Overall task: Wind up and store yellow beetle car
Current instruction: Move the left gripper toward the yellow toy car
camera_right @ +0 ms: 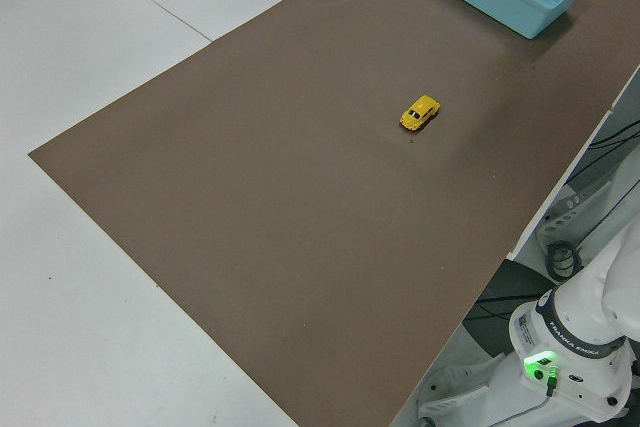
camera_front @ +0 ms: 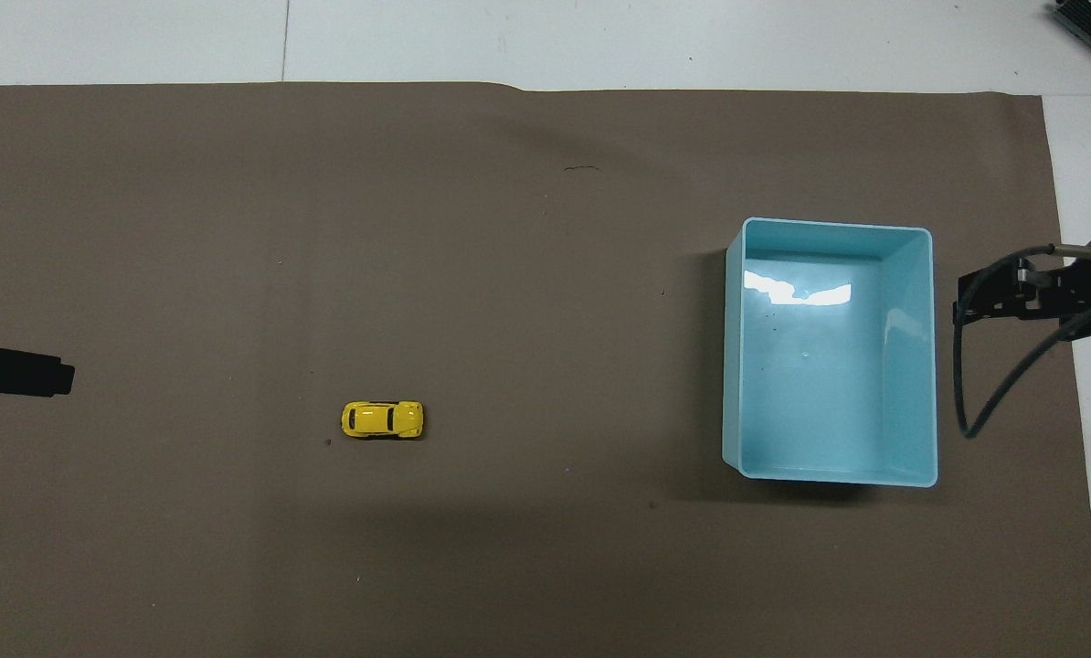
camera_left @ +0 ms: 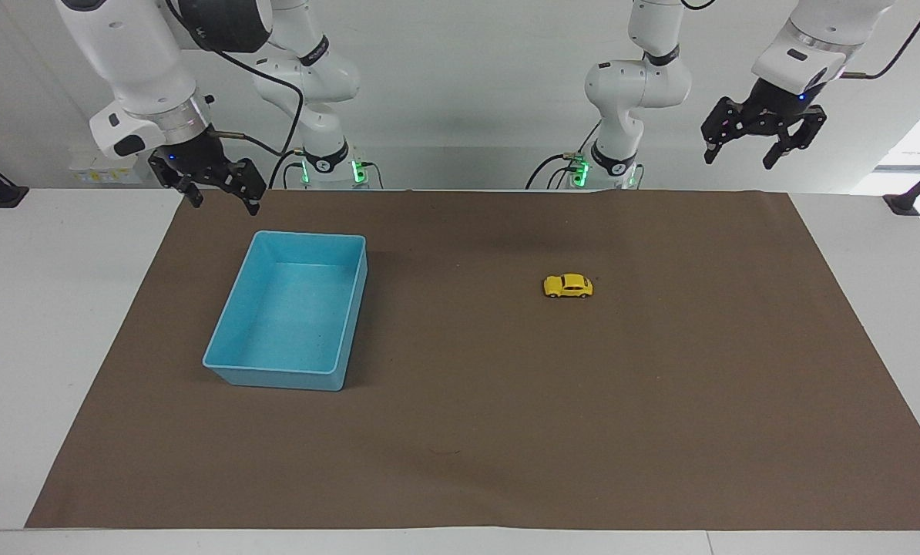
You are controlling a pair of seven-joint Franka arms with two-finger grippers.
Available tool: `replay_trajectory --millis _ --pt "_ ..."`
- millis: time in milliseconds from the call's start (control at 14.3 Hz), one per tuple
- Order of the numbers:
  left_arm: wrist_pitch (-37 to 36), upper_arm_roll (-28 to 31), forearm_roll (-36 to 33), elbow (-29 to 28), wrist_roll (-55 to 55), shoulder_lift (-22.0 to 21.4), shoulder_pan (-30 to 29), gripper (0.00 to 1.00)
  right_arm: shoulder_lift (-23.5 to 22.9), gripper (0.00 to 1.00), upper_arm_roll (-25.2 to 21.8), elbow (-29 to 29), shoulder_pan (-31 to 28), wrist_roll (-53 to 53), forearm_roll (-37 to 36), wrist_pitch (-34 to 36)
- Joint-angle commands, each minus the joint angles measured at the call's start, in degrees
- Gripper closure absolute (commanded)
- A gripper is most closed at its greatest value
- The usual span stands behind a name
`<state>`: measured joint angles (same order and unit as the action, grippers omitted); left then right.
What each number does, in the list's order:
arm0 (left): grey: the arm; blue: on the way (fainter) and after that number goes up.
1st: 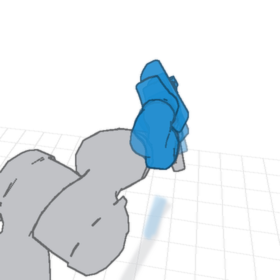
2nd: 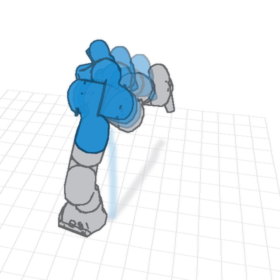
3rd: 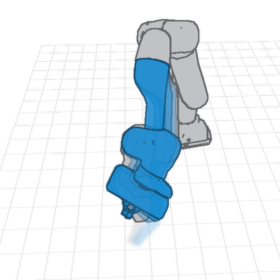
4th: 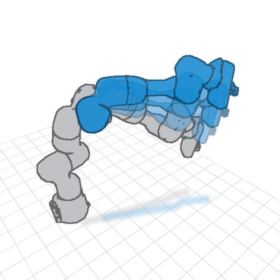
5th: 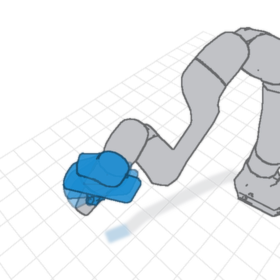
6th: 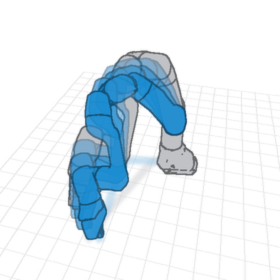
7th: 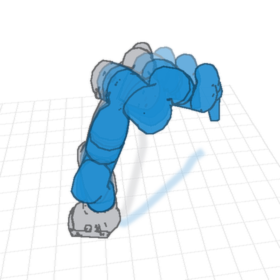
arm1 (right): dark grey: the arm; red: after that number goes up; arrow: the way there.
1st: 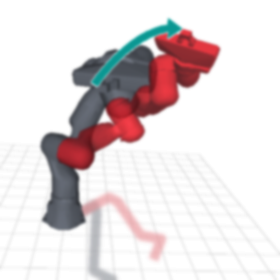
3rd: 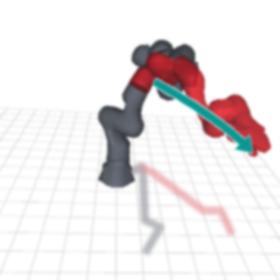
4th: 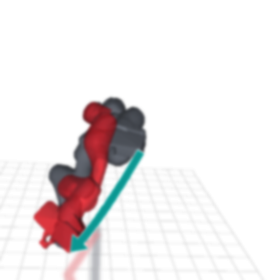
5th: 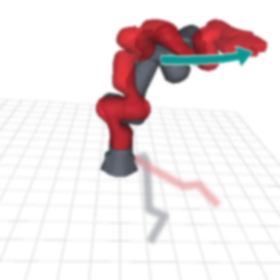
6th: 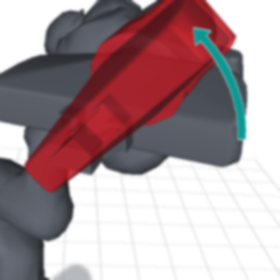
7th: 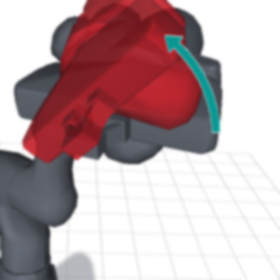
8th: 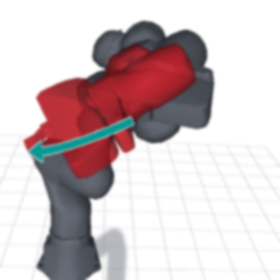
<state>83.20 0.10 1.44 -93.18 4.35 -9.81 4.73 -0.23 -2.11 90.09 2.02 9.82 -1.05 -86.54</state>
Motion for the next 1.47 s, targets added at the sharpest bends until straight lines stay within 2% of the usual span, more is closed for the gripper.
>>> replay_trajectory --millis 0,559,769,1119,1399 --pt "-0.6 -0.5 0.6 0.5 0.8 -0.3 -1.4 0.0 1.3 0.0 -0.4 1.4 -0.1 -1.1 1.3 -0.3" --pt "-0.5 -0.5 0.6 0.5 -0.2 -0.2 -1.5 0.0 1.3 0.0 -0.4 1.4 -0.1 -1.1 1.3 -0.3" --pt "-0.8 -0.5 0.6 0.4 -5.0 -0.1 -1.4 0.0 1.3 0.0 -0.4 1.4 -0.1 -1.1 1.3 -0.3" --pt "-1.8 -1.4 0.7 -0.2 -26.5 -0.3 -0.3 0.0 1.3 0.0 -0.4 1.4 -0.1 -1.1 1.3 -0.3" --pt "-3.0 -1.6 5.7 -0.7 -54.7 -0.3 0.5 0.0 1.3 0.0 -0.4 1.4 -0.1 -1.1 1.3 -0.3"
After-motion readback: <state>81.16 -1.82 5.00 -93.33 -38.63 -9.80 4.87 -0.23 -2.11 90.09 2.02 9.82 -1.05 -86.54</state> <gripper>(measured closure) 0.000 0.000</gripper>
